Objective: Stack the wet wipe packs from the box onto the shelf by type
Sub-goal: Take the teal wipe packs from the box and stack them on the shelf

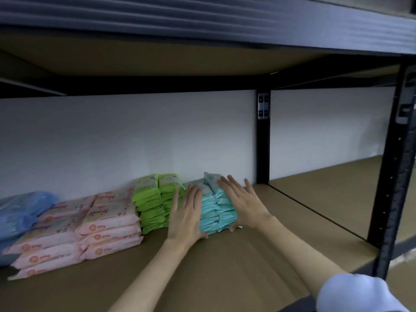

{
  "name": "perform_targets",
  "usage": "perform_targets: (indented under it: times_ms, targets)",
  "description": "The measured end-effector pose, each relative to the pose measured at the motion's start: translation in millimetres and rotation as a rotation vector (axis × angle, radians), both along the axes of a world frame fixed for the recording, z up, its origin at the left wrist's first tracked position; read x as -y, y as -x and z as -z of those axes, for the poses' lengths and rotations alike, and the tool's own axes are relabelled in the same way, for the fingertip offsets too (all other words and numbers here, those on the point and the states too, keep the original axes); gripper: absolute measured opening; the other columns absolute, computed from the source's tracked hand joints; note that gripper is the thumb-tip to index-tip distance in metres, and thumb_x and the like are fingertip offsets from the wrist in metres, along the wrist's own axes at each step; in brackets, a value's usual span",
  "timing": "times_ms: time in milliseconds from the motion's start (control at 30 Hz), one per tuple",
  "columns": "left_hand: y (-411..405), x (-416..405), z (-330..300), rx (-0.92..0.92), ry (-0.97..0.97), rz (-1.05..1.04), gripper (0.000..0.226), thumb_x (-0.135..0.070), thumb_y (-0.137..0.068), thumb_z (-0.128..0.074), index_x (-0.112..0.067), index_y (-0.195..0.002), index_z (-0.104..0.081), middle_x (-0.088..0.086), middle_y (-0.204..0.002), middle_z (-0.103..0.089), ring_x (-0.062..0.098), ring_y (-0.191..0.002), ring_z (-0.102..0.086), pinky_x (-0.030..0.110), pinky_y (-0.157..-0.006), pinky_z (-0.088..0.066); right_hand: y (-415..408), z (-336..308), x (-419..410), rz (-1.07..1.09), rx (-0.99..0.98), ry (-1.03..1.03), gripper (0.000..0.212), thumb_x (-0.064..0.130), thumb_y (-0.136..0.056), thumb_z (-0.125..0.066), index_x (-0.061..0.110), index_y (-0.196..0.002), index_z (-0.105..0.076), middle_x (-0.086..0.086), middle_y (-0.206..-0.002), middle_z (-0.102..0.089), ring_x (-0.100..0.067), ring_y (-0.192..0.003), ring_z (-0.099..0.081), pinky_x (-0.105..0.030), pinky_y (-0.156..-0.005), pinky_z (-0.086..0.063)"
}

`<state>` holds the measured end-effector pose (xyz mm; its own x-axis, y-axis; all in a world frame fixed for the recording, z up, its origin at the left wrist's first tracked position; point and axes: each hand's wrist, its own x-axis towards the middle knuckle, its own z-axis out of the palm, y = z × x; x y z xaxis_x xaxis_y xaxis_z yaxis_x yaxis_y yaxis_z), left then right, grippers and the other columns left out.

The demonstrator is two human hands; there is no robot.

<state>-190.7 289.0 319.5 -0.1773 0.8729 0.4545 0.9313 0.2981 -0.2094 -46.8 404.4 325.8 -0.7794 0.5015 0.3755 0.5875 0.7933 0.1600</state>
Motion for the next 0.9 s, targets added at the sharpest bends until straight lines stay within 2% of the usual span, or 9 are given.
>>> perform_targets:
  times_ms: [67, 100, 200, 300, 367, 467, 533, 800, 900]
  targets:
    - [6, -3, 3, 0.004, -0.022, 0.013, 0.128, -0.059, -0.039, -0.084, -0.002, -0.14, -0.031, 0.011, -0.145, -0.038, 0.023, -0.137, -0.033, 0.044, -0.112, -0.006, 4, 2, -7, -0.038, -0.034, 0.022, 0.128, 0.041, -0.058, -0.084, 0.017, -0.15, 0.003, 0.001, -0.159, -0.002, -0.016, -0.146, 0.004, -0.041, -0.117, 0.002]
    - [11, -8, 6, 0.011, -0.039, 0.032, 0.127, -0.061, -0.024, -0.085, -0.002, -0.13, -0.046, 0.011, -0.132, -0.053, 0.023, -0.126, -0.049, 0.044, -0.109, -0.019, 7, 2, -10, -0.051, -0.047, 0.024, 0.126, 0.04, -0.057, -0.084, 0.017, -0.15, -0.001, 0.002, -0.158, -0.004, -0.016, -0.147, 0.001, -0.039, -0.117, 0.0]
    - [26, -26, 12, 0.0, -0.057, 0.084, 0.123, -0.064, -0.009, -0.082, -0.005, -0.115, -0.059, 0.007, -0.112, -0.066, 0.021, -0.106, -0.064, 0.041, -0.101, -0.033, 18, 2, -23, -0.07, -0.07, 0.031, 0.124, 0.038, -0.056, -0.085, 0.018, -0.149, -0.006, 0.002, -0.158, -0.009, -0.015, -0.146, -0.005, -0.036, -0.118, -0.006]
    - [39, -40, 13, -0.039, -0.089, 0.069, 0.124, -0.065, -0.009, -0.082, -0.008, -0.116, -0.059, 0.007, -0.11, -0.066, 0.022, -0.104, -0.064, 0.043, -0.102, -0.032, 33, 4, -37, -0.087, -0.102, 0.058, 0.124, 0.035, -0.054, -0.087, 0.018, -0.149, -0.01, 0.002, -0.157, -0.012, -0.016, -0.146, -0.008, -0.034, -0.119, -0.012]
    - [43, -45, 9, -0.021, -0.059, 0.048, 0.122, -0.064, -0.016, -0.083, -0.009, -0.121, -0.056, 0.008, -0.117, -0.063, 0.024, -0.111, -0.061, 0.044, -0.106, -0.024, 41, 4, -45, -0.096, -0.119, 0.068, 0.122, 0.033, -0.054, -0.087, 0.017, -0.149, -0.012, 0.001, -0.157, -0.014, -0.017, -0.146, -0.009, -0.032, -0.119, -0.013]
    - [49, -55, 6, -0.034, -0.075, 0.054, 0.112, -0.055, -0.055, -0.079, -0.009, -0.142, -0.026, 0.01, -0.145, -0.035, 0.026, -0.138, -0.03, 0.041, -0.116, 0.002, 52, 1, -55, -0.097, -0.107, 0.07, 0.12, 0.033, -0.056, -0.086, 0.017, -0.149, -0.012, 0.001, -0.157, -0.014, -0.015, -0.146, -0.009, -0.028, -0.116, -0.013]
    - [53, -62, 5, -0.028, -0.081, 0.059, 0.106, -0.051, -0.067, -0.073, -0.01, -0.144, -0.013, 0.008, -0.148, -0.024, 0.024, -0.142, -0.019, 0.039, -0.116, 0.009, 59, -1, -62, -0.094, -0.09, 0.069, 0.118, 0.032, -0.057, -0.086, 0.016, -0.148, -0.012, 0.001, -0.157, -0.015, -0.015, -0.146, -0.009, -0.027, -0.115, -0.015]
    - [63, -81, -2, -0.063, -0.047, 0.009, 0.106, -0.048, -0.064, -0.076, -0.01, -0.141, -0.013, 0.007, -0.143, -0.026, 0.023, -0.137, -0.023, 0.042, -0.117, 0.005, 75, -17, -77, -0.081, 0.019, -0.011, 0.117, 0.042, -0.053, -0.086, 0.016, -0.145, -0.018, 0.002, -0.151, -0.024, -0.016, -0.141, -0.021, -0.031, -0.107, -0.032]
    - [61, -80, -3, -0.07, -0.04, 0.002, 0.108, -0.049, -0.065, -0.075, -0.01, -0.142, -0.011, 0.008, -0.145, -0.023, 0.025, -0.139, -0.02, 0.042, -0.116, 0.004, 74, -16, -74, -0.04, 0.052, -0.06, 0.117, 0.045, -0.057, -0.083, 0.016, -0.146, -0.013, 0.002, -0.155, -0.017, -0.014, -0.144, -0.013, -0.035, -0.11, -0.024]
